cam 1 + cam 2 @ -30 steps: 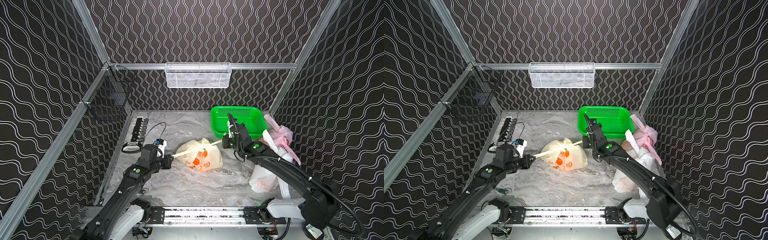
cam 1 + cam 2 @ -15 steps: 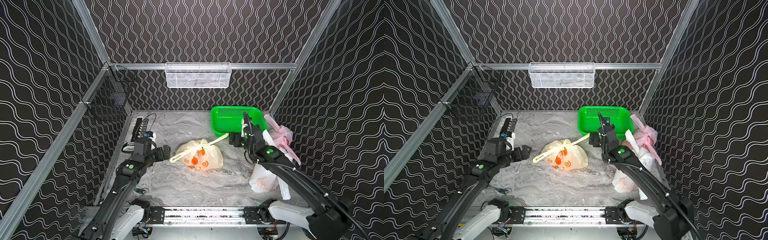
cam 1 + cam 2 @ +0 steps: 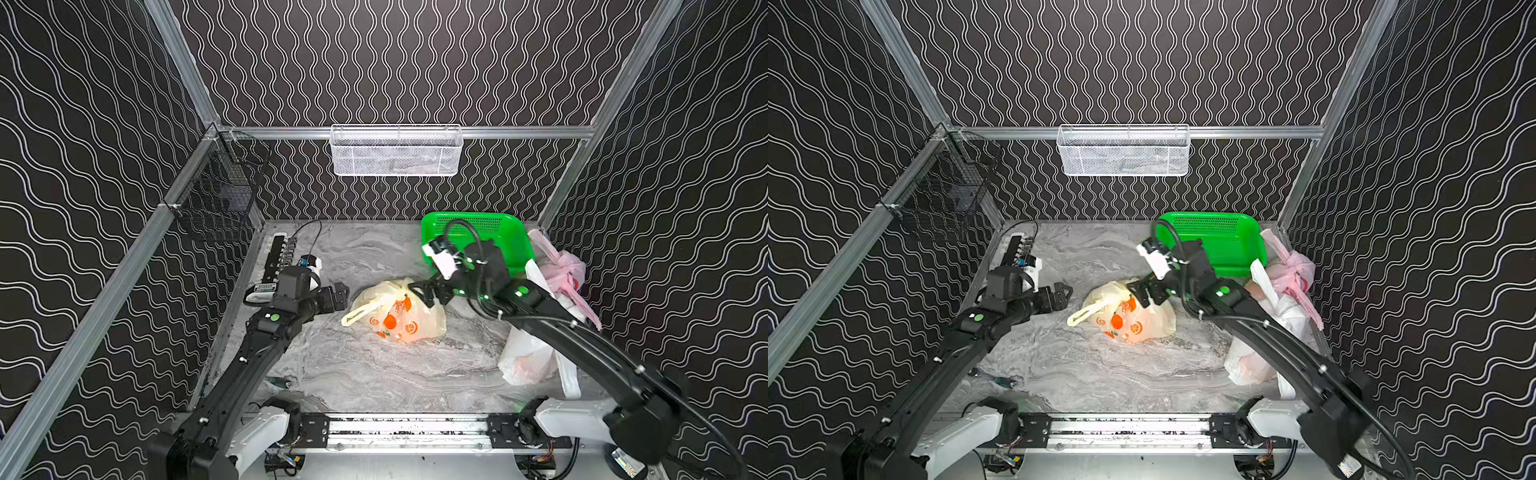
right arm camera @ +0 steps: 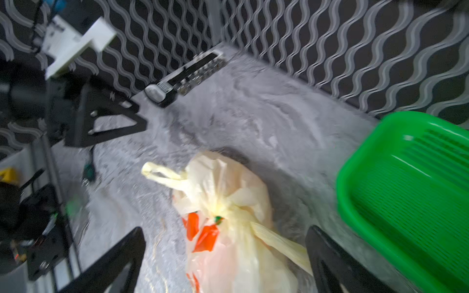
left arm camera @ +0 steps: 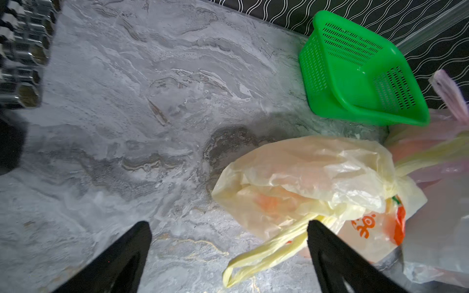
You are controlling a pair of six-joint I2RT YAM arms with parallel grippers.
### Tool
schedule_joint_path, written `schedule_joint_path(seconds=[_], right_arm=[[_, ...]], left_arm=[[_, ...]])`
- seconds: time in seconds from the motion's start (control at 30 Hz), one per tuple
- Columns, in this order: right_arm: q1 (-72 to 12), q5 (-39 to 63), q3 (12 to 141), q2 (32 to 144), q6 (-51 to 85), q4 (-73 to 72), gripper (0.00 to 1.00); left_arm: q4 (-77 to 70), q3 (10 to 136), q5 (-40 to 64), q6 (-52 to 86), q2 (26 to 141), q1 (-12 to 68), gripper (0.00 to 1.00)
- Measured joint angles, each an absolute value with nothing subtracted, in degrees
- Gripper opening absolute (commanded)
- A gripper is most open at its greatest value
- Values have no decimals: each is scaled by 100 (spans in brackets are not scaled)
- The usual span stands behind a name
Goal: Place the oranges into plastic bags & tie knots
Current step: Tie the plastic bag at the center of the board, then adjust the plastic bag at the center of the board.
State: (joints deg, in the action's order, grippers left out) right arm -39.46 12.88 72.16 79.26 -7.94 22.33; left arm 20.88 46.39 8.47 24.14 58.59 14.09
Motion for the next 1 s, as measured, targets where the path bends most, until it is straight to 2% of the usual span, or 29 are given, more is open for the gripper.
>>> schedule_joint_path(seconds=[0.27, 0.4, 0.53, 0.57, 0.73, 0.87, 1.0], right_arm=[[-4040, 1413, 8359, 9542, -1240, 3273, 98], [-4042, 1168, 8499, 9955, -1243, 3625, 77], [-4040, 902, 8256, 9902, -919, 3662, 44], [-4040, 843, 8130, 9821, -768, 3647, 39], [-4145, 650, 7498, 9262, 222, 3489, 22], [-4259, 506, 6904, 8626, 1487, 3162, 15], [-4602, 434, 6709, 8311, 2733, 2794, 16]], left_arm=[[1776, 4563, 1057, 2510, 5892, 1205, 99], [1789, 4560, 1068, 2453, 5830, 1153, 99], [1800, 4482, 1068, 2388, 5854, 1149, 99], [1804, 4449, 1066, 2388, 5870, 1149, 98], [1815, 4379, 1063, 2388, 5909, 1146, 99], [1900, 4388, 884, 2381, 5780, 1149, 99], [2119, 4547, 611, 2364, 5596, 1149, 99]])
